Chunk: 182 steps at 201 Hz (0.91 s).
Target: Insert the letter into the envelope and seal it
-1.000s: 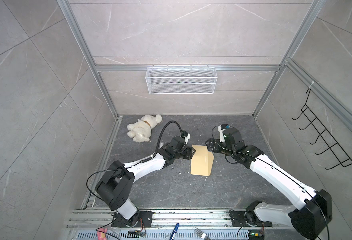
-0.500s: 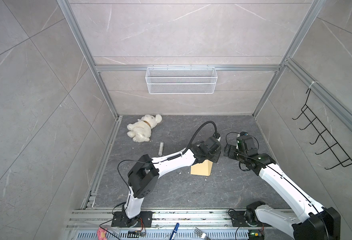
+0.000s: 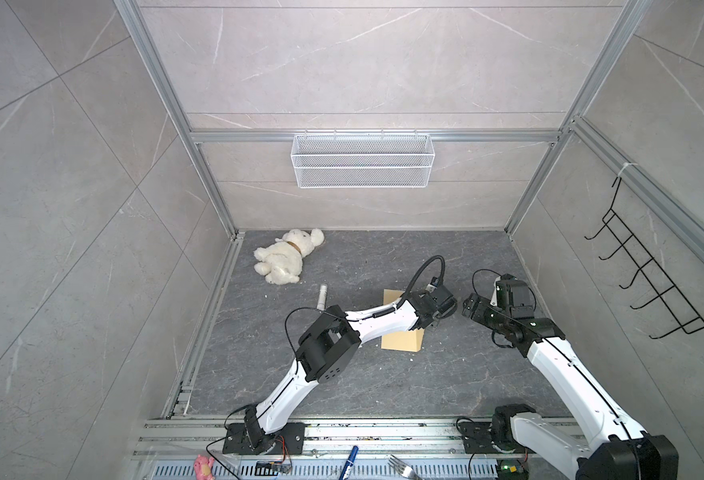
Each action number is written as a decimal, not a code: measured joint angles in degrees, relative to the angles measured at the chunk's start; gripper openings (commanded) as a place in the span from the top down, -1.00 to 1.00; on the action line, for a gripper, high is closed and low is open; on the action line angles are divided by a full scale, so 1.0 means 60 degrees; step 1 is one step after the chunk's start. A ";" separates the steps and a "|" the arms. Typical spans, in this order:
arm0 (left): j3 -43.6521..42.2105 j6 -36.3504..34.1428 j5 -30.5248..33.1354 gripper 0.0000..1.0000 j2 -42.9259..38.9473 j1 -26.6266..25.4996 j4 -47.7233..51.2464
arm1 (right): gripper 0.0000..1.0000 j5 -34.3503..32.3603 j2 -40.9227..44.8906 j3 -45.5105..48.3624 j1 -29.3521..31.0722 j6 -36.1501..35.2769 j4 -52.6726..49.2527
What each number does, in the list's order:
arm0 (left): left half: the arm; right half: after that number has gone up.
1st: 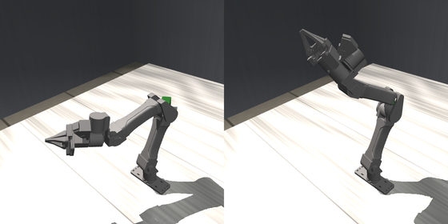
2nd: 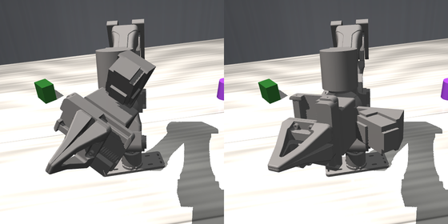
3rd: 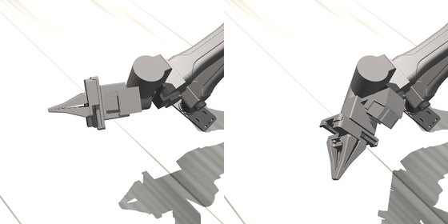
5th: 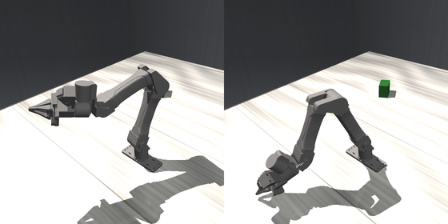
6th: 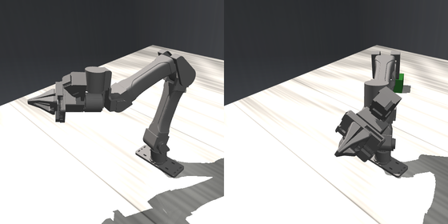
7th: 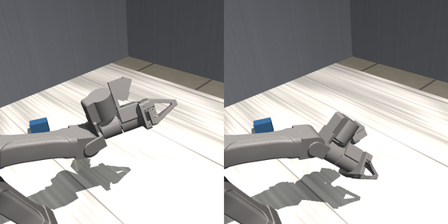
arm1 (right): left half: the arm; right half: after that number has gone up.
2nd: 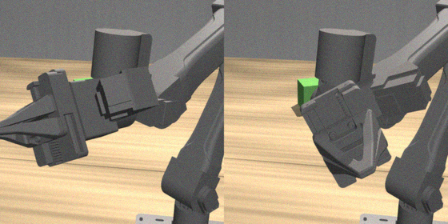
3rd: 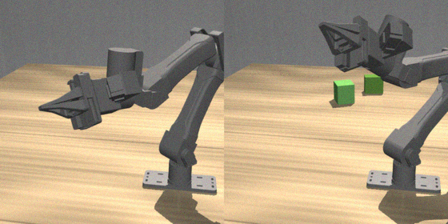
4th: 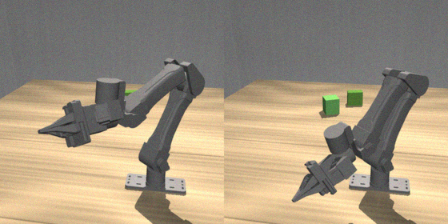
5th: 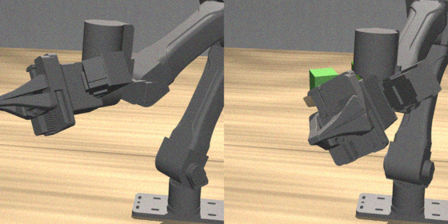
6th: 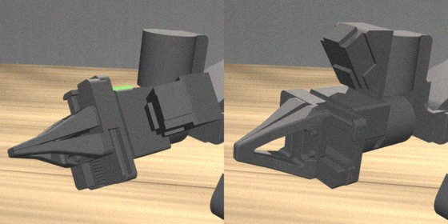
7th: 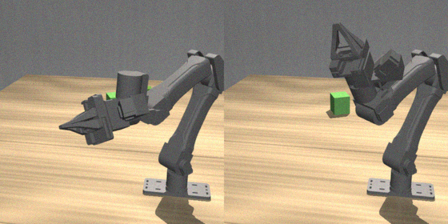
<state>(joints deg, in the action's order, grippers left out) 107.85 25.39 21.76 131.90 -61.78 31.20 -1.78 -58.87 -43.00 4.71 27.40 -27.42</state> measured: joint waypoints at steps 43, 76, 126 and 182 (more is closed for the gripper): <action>0.0007 -0.0182 0.0036 0.46 0.0117 -0.0004 -0.0084 | -0.83 0.0419 0.0000 0.0087 -0.0131 0.0000 0.0229; -0.0007 -0.0601 0.0124 0.98 0.0117 -0.0004 -0.0277 | -0.83 0.0594 0.0000 0.0175 -0.0149 0.0000 0.0335; -0.1781 -0.2616 0.0364 1.00 -0.0761 -0.0004 -0.1679 | -0.83 0.0703 -0.0004 0.0189 -0.0208 -0.0004 0.0361; -0.5300 -0.7617 -0.0758 1.00 -0.3909 0.0197 -0.4251 | -0.83 0.0805 0.0004 0.0240 -0.0255 -0.0007 0.0397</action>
<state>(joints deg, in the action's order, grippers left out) 76.05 -20.32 17.21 108.44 -60.60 5.69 3.05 -58.85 -41.56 3.18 27.35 -25.04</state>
